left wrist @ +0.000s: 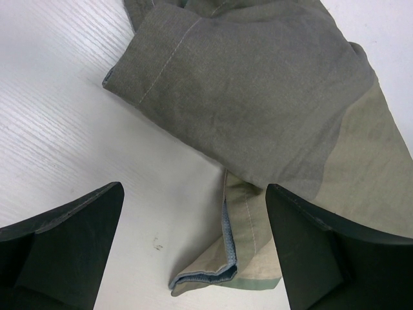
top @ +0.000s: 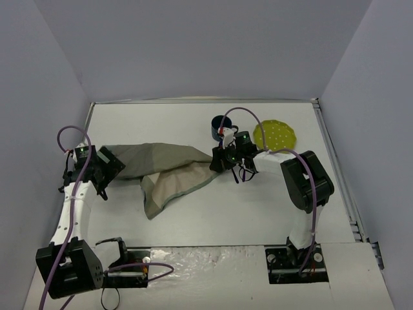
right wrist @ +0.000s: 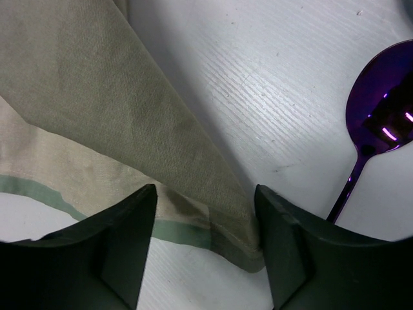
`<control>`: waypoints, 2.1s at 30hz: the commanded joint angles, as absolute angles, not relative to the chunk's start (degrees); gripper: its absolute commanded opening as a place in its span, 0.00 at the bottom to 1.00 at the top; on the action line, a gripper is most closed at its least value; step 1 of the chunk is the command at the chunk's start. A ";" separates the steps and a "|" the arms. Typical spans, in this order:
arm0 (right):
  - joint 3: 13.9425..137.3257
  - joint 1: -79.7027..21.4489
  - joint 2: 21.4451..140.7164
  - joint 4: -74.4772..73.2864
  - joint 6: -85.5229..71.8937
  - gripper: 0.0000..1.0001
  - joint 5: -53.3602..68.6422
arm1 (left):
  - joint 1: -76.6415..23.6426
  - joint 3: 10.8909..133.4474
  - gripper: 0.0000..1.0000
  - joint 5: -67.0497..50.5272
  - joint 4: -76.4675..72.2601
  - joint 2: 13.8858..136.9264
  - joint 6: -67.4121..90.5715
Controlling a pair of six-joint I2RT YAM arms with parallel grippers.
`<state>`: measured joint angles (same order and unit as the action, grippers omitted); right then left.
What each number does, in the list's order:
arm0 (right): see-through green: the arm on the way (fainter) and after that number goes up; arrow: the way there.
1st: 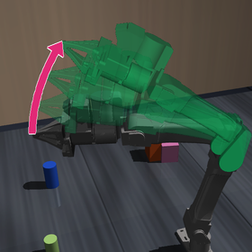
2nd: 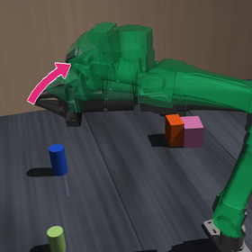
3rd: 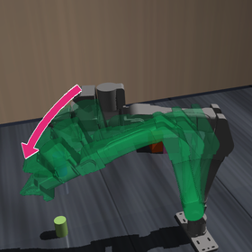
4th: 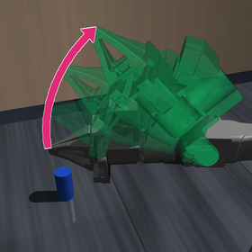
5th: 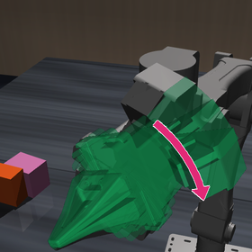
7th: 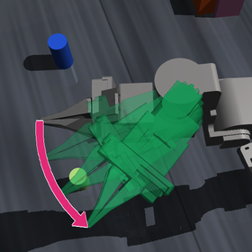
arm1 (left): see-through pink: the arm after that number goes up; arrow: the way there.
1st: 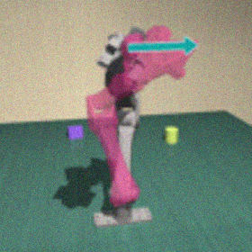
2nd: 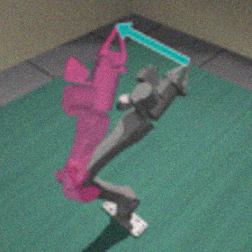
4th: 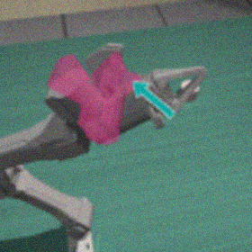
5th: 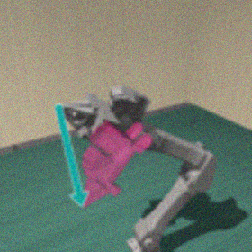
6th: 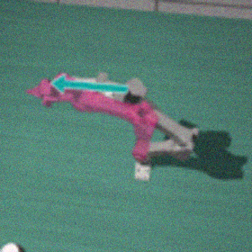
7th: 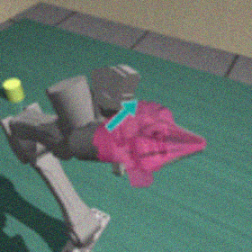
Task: Set the dinner table for one person
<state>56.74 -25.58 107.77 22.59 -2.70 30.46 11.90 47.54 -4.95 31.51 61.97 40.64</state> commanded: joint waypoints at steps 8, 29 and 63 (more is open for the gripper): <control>56.91 -25.93 107.09 25.93 -3.94 0.19 31.74 | 18.10 42.45 0.88 -7.04 17.62 65.76 45.57; 56.60 -26.45 105.73 26.89 -5.18 0.00 33.75 | 25.14 34.90 0.84 -15.37 -12.30 70.93 49.84; 56.34 -27.42 104.06 26.20 -4.40 0.00 34.19 | 25.14 32.59 0.39 -16.96 -18.15 73.08 53.26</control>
